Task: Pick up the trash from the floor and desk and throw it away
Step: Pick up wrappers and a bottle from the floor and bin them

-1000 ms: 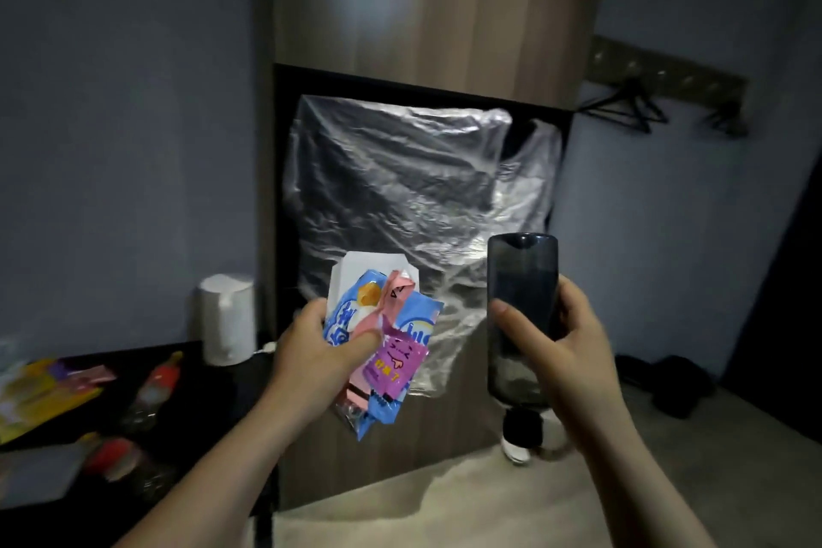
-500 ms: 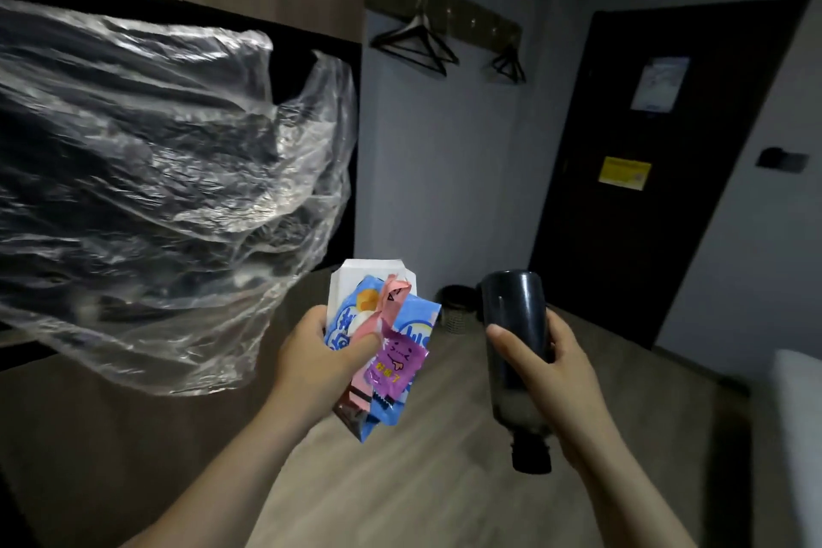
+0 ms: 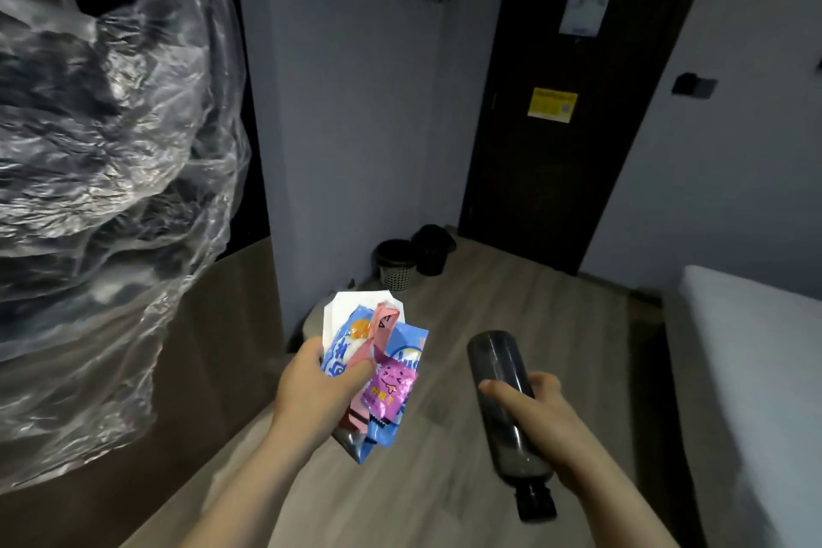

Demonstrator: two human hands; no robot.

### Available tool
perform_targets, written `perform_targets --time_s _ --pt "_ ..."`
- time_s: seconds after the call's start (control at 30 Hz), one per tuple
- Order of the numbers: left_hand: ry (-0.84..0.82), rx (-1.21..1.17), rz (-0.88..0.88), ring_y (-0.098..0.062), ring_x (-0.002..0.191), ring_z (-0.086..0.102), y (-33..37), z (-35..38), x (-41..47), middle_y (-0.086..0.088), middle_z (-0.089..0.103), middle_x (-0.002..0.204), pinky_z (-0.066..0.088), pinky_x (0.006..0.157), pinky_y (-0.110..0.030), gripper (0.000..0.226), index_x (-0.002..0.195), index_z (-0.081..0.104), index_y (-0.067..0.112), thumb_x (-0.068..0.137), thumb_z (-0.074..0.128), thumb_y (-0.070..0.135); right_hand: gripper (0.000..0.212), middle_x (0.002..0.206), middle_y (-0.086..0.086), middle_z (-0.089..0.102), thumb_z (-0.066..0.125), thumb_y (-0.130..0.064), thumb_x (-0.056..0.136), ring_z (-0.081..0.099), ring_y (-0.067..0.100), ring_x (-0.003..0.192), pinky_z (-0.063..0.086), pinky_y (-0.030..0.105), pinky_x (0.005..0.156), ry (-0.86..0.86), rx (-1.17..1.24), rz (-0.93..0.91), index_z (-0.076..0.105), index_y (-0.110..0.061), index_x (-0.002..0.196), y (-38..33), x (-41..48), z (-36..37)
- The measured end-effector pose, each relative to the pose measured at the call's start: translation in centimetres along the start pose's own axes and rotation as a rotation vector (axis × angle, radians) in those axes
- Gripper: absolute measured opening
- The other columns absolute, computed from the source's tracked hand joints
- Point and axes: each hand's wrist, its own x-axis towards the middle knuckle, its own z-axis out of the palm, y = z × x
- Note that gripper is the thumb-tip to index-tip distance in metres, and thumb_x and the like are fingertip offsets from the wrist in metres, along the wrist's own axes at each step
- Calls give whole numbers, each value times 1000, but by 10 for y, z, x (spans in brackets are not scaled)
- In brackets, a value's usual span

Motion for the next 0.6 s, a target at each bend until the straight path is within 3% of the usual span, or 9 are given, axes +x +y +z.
perform_targets --time_s 0.23,0.4,0.6 --pt "-58 54 -59 -13 68 65 -17 12 98 6 66 73 43 52 -26 26 81 57 20 68 75 34 56 98 3 58 71 -38 76 64 22 85 56 35 72 87 -39 99 36 -18 114 -20 75 36" --pt "-91 73 -86 -9 66 65 -20 53 158 7 67 72 43 51 -23 21 81 59 21 72 75 30 53 100 4 61 73 -42 75 64 21 86 56 37 75 81 -43 140 42 -18 110 -24 144 30" --pt "-67 115 -108 -13 67 65 -6 111 227 5 67 71 43 53 -27 24 80 57 16 72 75 29 51 98 11 65 72 -38 77 67 23 80 49 29 56 -13 -1 144 50 -9 113 -33 242 6"
